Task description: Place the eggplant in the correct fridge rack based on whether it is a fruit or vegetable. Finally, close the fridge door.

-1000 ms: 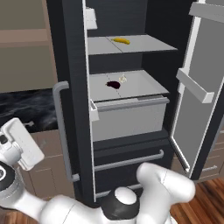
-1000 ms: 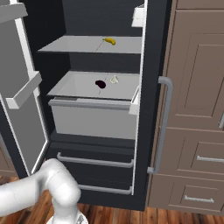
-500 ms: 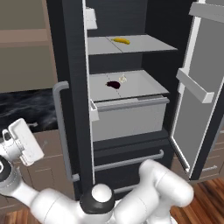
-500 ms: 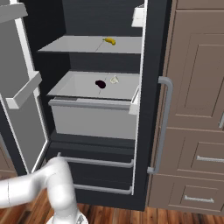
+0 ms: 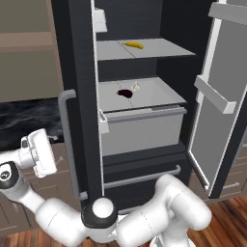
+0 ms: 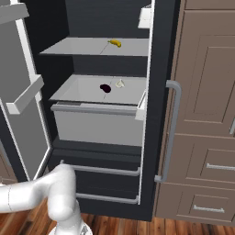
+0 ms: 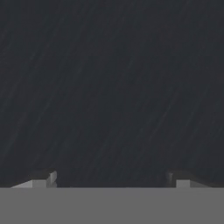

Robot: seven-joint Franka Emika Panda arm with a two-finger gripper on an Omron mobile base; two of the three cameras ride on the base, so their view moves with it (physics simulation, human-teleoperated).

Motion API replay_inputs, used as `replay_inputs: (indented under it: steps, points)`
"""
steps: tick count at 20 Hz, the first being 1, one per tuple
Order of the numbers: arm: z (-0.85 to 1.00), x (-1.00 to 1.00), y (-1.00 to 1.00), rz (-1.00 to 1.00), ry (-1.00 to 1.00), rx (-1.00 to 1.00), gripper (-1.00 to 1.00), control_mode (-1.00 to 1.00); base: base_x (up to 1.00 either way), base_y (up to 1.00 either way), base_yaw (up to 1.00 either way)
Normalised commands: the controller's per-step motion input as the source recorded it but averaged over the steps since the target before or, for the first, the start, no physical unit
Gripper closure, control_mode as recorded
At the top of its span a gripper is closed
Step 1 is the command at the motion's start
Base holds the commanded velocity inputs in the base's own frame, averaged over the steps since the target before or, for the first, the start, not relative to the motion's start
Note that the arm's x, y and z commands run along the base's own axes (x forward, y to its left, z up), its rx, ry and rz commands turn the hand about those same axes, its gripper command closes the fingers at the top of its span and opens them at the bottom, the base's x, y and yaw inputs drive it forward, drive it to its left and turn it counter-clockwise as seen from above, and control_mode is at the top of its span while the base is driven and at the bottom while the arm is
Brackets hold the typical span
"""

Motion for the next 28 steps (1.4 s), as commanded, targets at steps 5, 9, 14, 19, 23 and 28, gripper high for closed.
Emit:
replay_inputs:
  steps: [5, 9, 14, 19, 23, 28]
  points:
    - [-0.13, 0.0, -1.0, -0.16, 0.0, 0.0, -1.0, -1.0, 0.0, 0.0, 0.0]
    - [-0.01, -0.24, -1.0, -0.09, -0.09, 0.04, -1.0, -1.0, 0.0, 0.0, 0.0]
    - [-0.02, -0.17, -1.0, 0.0, -0.15, 0.06, -1.0, -1.0, 0.0, 0.0, 0.0]
    - [0.0, 0.0, -1.0, 0.01, -0.15, 0.11, -1.0, -1.0, 0.0, 0.0, 0.0]
    - [0.01, 0.07, -0.68, 0.18, -0.17, 0.16, -1.0, -1.0, 0.0, 0.0, 0.0]
    - [0.02, 0.28, -0.32, 0.26, -0.14, 0.06, -1.0, -1.0, 0.0, 0.0, 0.0]
